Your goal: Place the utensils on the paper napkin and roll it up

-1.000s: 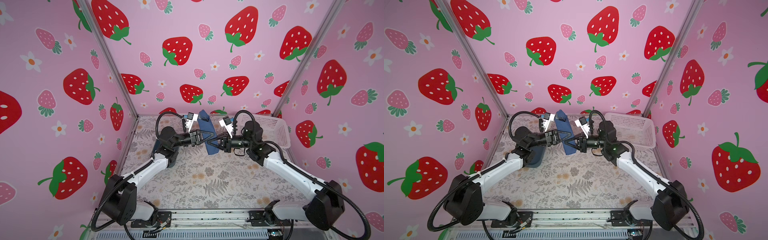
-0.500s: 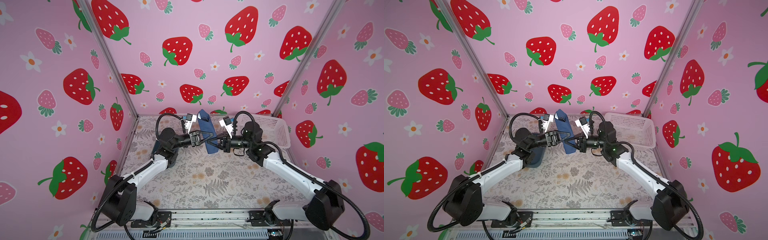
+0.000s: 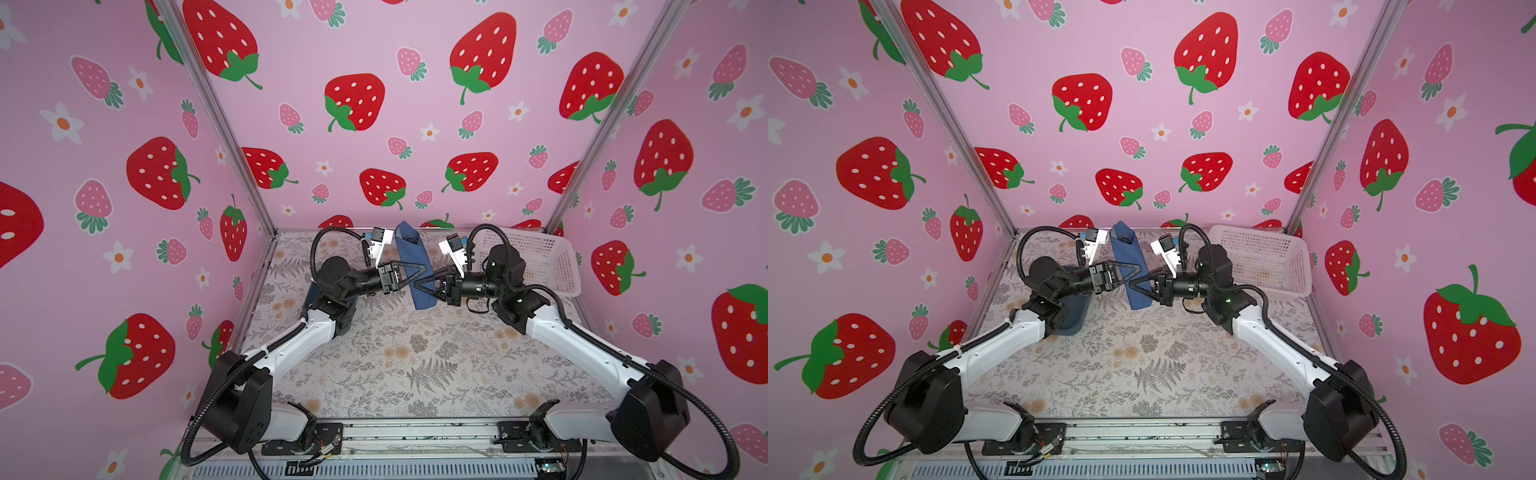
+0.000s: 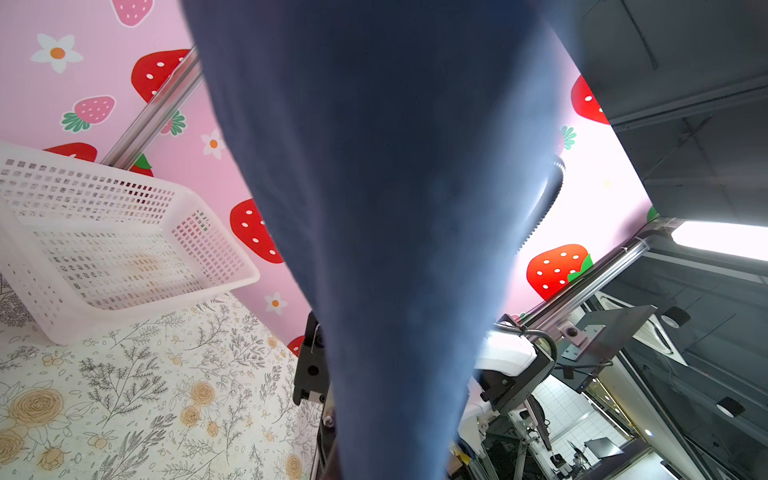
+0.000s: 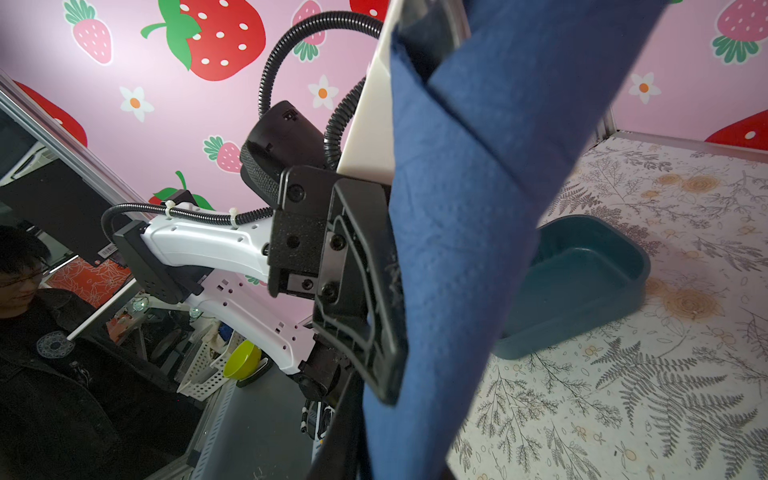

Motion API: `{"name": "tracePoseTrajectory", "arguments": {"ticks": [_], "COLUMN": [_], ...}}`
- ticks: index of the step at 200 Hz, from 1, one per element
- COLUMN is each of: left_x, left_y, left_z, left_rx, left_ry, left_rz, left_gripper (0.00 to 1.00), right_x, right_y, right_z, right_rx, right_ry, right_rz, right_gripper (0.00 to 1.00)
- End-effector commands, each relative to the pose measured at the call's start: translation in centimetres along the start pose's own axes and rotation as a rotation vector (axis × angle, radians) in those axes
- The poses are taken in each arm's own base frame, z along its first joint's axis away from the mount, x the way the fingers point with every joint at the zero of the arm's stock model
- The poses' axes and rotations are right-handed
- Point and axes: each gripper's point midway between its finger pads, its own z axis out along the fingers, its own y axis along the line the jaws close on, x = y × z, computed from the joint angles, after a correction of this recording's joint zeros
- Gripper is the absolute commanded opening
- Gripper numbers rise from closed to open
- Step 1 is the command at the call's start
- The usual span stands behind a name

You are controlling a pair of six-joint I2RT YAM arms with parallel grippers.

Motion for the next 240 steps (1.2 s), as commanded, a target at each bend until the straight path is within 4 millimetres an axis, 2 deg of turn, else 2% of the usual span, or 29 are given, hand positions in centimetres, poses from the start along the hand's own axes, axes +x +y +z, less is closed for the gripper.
{"name": "tracePoseTrajectory", "arguments": {"ticks": [1,27,34,44,63,92,112,129,145,168,177,210,240], "left_x": [-1.0,-1.1,-1.1,-1.1,-0.9,-0.4,0.0,0.3,0.6,1.0,1.1,1.6,1.8], "left_y": [-2.1,-2.5,-2.5,-2.5,-2.4,-2.2,-2.2,-2.2,-2.2,-2.2,-2.2,-2.1,-2.3], "left_z": [-0.4,-0.5,-0.5,-0.5,-0.6,-1.0,-1.4,-1.6,-1.6,-1.7,-1.7,-2.0,-2.2], "left_rx": [0.031,0.035,0.036,0.034,0.027,0.006,-0.008,-0.014,-0.019,-0.022,-0.021,-0.022,-0.030], "left_ry": [-0.040,-0.041,-0.038,-0.040,-0.044,-0.033,-0.030,-0.021,0.002,0.023,0.027,0.030,0.027], "left_rz": [0.067,0.092,0.099,0.109,0.133,0.171,0.202,0.213,0.202,0.169,0.159,0.146,0.160], "left_gripper": [0.07,0.07,0.07,0.07,0.07,0.07,0.07,0.07,0.07,0.07,0.07,0.07,0.08], "right_x": [-1.2,-1.3,-1.4,-1.5,-2.1,-3.9,-4.8,-4.8,-4.2,-0.6,1.0,3.6,4.3], "right_y": [1.0,0.8,0.7,0.6,0.4,-0.6,-1.7,-4.3,-8.2,-15.2,-17.2,-21.9,-24.7], "right_z": [-0.9,-1.4,-1.6,-1.9,-3.1,-6.6,-9.1,-11.5,-14.7,-20.7,-22.2,-23.8,-24.9], "right_rx": [0.000,0.017,0.023,0.038,0.072,0.190,0.299,0.418,0.552,0.767,0.813,0.987,1.097], "right_ry": [-0.045,-0.053,-0.058,-0.069,-0.098,-0.199,-0.281,-0.344,-0.404,-0.482,-0.492,-0.308,-0.171], "right_rz": [-0.074,-0.070,-0.070,-0.073,-0.082,-0.109,-0.136,-0.075,0.053,0.326,0.412,0.415,0.368], "right_gripper": [0.19,0.21,0.24,0.33,0.34,0.45,0.46,0.47,0.47,0.47,0.45,0.48,0.51]}}
